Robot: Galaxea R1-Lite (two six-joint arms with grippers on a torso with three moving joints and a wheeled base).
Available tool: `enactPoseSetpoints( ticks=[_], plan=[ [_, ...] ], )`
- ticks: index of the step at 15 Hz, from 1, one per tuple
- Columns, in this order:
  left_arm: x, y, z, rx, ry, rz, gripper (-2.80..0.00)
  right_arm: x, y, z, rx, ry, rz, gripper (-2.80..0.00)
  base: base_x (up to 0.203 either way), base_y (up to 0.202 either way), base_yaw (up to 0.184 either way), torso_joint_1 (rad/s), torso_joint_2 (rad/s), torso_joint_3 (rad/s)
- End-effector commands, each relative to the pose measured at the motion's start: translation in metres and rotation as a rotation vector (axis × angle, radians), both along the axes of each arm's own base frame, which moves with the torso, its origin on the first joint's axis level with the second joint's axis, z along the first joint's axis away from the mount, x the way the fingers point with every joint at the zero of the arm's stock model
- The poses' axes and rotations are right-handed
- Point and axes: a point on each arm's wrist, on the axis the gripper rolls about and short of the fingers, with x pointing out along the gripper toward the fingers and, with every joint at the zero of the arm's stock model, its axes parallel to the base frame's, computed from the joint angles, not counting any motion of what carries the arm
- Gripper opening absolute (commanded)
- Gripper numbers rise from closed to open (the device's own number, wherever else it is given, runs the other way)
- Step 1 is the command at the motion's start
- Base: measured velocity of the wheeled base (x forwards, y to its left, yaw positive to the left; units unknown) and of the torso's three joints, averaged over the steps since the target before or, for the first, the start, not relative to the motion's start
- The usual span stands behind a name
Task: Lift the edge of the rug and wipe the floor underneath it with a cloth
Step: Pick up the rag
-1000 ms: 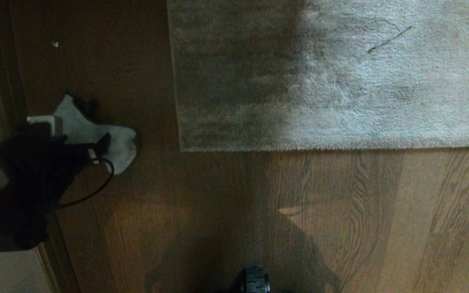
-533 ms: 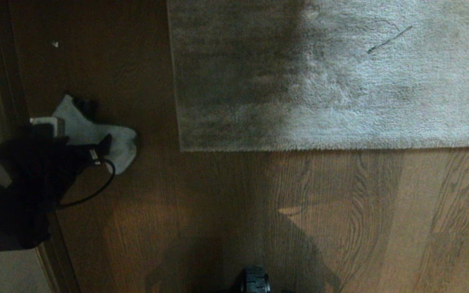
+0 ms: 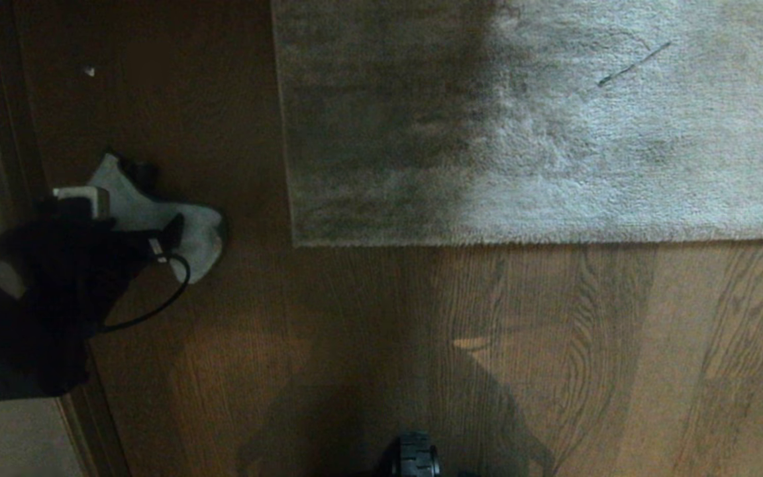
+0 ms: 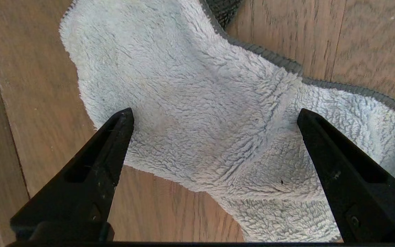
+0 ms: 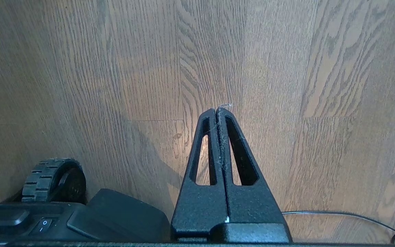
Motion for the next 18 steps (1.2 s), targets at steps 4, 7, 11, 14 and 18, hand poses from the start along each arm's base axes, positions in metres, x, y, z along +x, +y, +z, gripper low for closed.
enactPoseSetpoints(
  ticks=[4, 7, 11, 14, 18],
  plan=[
    [0.0058, 0.0008, 0.0013, 0.006, -0.019, 0.001, 0.00, 0.0000, 0.0000, 0.0001, 0.000, -0.001, 0.000, -2.80, 0.000, 0.000, 0.000, 0.000, 0.00, 0.000],
    [0.0084, 0.0012, 0.0018, 0.007, -0.025, 0.001, 0.00, 0.0000, 0.0000, 0.0001, 0.000, -0.001, 0.000, -2.80, 0.000, 0.000, 0.000, 0.000, 0.00, 0.000],
    [0.0093, 0.0013, 0.0000, 0.006, -0.021, 0.001, 0.00, 0.0000, 0.0000, 0.0001, 0.000, -0.001, 0.000, -2.80, 0.000, 0.000, 0.000, 0.000, 0.00, 0.000],
    [0.0095, 0.0013, -0.0005, 0.006, -0.019, 0.001, -2.80, 0.0000, 0.0000, 0.0001, 0.000, -0.001, 0.000, -2.80, 0.000, 0.000, 0.000, 0.000, 0.00, 0.000],
    [0.0089, 0.0013, -0.0006, 0.006, -0.018, 0.002, -2.80, 0.0000, 0.0000, 0.0001, 0.000, -0.001, 0.000, -2.80, 0.000, 0.000, 0.000, 0.000, 0.00, 0.000]
  ],
)
